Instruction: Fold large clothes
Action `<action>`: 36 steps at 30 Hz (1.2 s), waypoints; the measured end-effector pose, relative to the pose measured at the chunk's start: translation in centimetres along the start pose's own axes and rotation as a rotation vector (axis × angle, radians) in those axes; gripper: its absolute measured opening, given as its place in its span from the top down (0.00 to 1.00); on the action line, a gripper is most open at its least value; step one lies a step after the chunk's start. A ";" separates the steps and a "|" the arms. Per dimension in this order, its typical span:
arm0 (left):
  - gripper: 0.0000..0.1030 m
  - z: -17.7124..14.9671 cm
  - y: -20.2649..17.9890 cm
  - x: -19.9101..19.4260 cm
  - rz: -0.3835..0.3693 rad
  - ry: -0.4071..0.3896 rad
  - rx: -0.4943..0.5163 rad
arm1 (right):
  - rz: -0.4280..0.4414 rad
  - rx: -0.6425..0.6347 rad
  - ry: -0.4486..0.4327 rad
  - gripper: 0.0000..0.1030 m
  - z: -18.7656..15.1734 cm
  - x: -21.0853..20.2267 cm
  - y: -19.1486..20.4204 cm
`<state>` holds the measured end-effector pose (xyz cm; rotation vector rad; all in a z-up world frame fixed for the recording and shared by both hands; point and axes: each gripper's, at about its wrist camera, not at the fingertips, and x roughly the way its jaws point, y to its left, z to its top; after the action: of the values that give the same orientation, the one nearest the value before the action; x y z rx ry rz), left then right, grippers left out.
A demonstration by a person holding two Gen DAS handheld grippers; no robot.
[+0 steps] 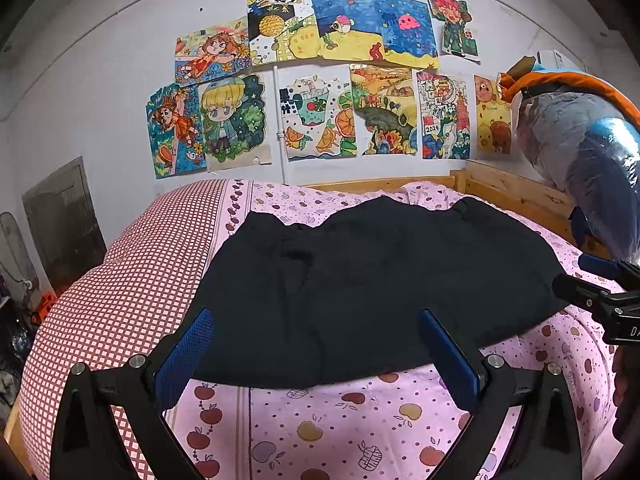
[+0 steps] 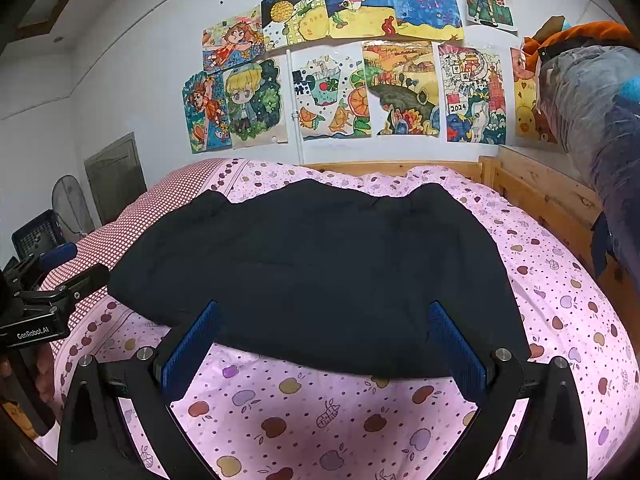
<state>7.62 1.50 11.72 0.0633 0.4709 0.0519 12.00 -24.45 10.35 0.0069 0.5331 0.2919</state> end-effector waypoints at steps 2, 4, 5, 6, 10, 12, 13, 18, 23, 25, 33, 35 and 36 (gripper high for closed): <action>0.00 0.0 0.0 0.0 -0.001 0.001 0.000 | -0.001 0.002 0.000 0.02 0.0 0.0 0.0; 0.00 0.0 0.0 0.0 0.000 0.001 0.001 | 0.000 0.005 0.002 0.02 -0.2 0.1 0.0; 0.00 0.0 0.0 0.0 -0.001 0.001 0.001 | -0.001 0.006 0.003 0.02 -0.3 0.3 0.0; 0.00 0.0 0.0 0.0 0.000 0.001 0.000 | -0.001 0.007 0.005 0.02 -0.4 0.3 0.0; 0.00 0.0 0.0 0.0 -0.001 0.001 -0.001 | -0.002 0.013 0.009 0.02 -0.7 0.4 0.1; 0.00 0.0 0.0 0.0 -0.001 0.003 0.000 | -0.003 0.015 0.010 0.02 -0.7 0.4 0.2; 0.00 0.0 0.0 0.0 0.000 0.003 0.001 | -0.004 0.017 0.010 0.02 -0.6 0.4 0.2; 0.00 0.0 -0.1 0.0 0.000 0.003 -0.001 | -0.004 0.017 0.011 0.02 -0.6 0.4 0.1; 0.00 0.0 -0.1 0.0 0.001 0.004 -0.002 | -0.007 0.024 0.013 0.02 -0.7 0.4 0.2; 0.00 -0.1 -0.1 0.0 0.000 0.005 -0.001 | -0.009 0.026 0.015 0.02 -0.8 0.4 0.3; 0.00 -0.1 -0.1 0.0 0.001 0.006 -0.002 | -0.011 0.031 0.019 0.02 -0.9 0.4 0.4; 0.00 0.0 -0.1 0.0 0.001 0.005 -0.002 | -0.012 0.032 0.019 0.02 -0.9 0.4 0.4; 0.00 0.0 -0.1 0.0 0.000 0.005 -0.003 | -0.012 0.032 0.020 0.02 -0.9 0.4 0.5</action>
<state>7.63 1.40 11.69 0.0606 0.4763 0.0528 11.76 -23.96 9.37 0.0317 0.5573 0.2723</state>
